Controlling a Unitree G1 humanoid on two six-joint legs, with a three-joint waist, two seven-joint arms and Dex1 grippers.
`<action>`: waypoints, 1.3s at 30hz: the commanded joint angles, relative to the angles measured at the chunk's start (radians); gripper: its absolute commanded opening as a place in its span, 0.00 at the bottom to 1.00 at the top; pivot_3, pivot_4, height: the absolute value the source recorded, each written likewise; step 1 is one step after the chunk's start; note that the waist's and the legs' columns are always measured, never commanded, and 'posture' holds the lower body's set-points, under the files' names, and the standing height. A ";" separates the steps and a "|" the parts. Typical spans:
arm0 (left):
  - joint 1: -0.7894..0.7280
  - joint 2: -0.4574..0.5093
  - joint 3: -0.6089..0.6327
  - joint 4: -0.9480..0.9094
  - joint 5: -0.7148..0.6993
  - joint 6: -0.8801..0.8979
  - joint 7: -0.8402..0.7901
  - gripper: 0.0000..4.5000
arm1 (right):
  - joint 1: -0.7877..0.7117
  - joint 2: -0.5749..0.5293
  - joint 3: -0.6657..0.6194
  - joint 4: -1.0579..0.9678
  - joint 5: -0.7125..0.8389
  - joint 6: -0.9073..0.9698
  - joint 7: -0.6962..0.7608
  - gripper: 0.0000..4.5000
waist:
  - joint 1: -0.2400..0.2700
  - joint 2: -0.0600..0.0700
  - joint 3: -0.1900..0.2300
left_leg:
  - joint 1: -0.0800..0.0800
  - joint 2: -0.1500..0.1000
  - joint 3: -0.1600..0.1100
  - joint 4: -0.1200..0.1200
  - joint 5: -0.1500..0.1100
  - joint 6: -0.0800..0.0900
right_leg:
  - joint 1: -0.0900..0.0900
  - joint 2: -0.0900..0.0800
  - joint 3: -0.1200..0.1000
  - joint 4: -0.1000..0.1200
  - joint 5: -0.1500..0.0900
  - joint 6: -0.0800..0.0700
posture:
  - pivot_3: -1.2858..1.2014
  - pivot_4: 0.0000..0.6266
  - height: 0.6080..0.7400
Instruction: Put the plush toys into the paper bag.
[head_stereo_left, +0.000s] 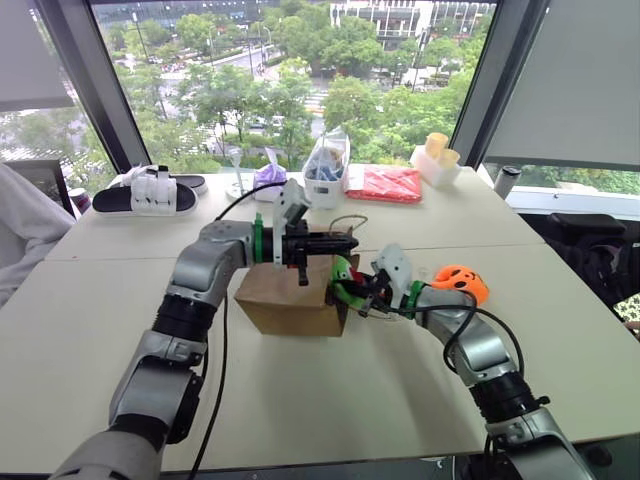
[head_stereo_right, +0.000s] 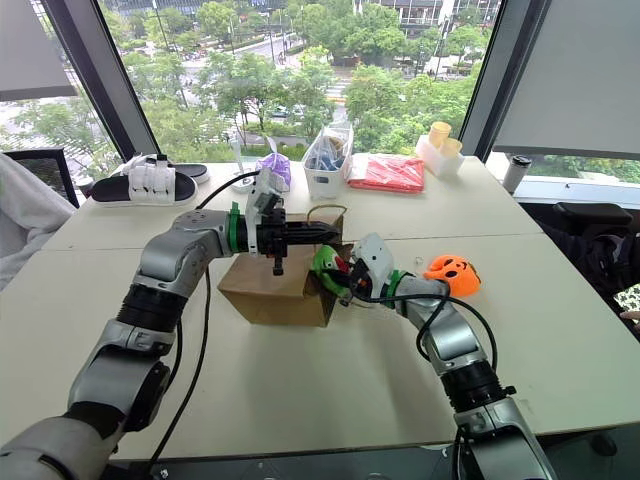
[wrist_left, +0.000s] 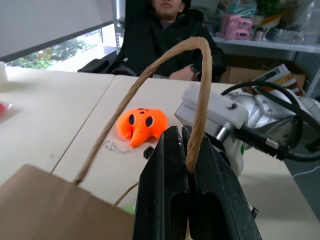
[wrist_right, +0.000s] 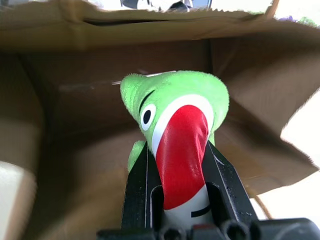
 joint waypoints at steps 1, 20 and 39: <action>-0.012 0.009 0.013 -0.013 -0.012 -0.020 -0.018 0.00 | 0.009 -0.020 -0.023 -0.075 0.005 -0.013 0.015 0.01 | -0.001 0.000 0.000 | 0.000 0.000 0.000 0.000 0.000 0.000 | 0.000 0.000 0.000 0.000 0.000 0.000 | 0.52 0.24 1.00; -0.037 -0.019 -0.034 -0.035 -0.025 -0.023 -0.137 0.00 | -0.110 0.089 0.087 0.126 -0.051 -0.151 0.134 0.01 | -0.005 0.000 0.000 | 0.000 0.000 0.000 0.000 0.000 0.001 | -0.001 0.001 0.001 0.000 0.000 0.000 | 0.52 0.24 1.00; -0.015 0.006 -0.036 -0.035 -0.018 -0.038 -0.139 0.00 | -0.014 0.068 -0.033 0.089 -0.073 -0.256 0.002 0.99 | 0.001 0.000 0.000 | 0.000 0.000 -0.001 0.000 0.000 -0.001 | -0.001 0.001 0.003 0.001 0.000 0.000 | 0.52 0.24 1.00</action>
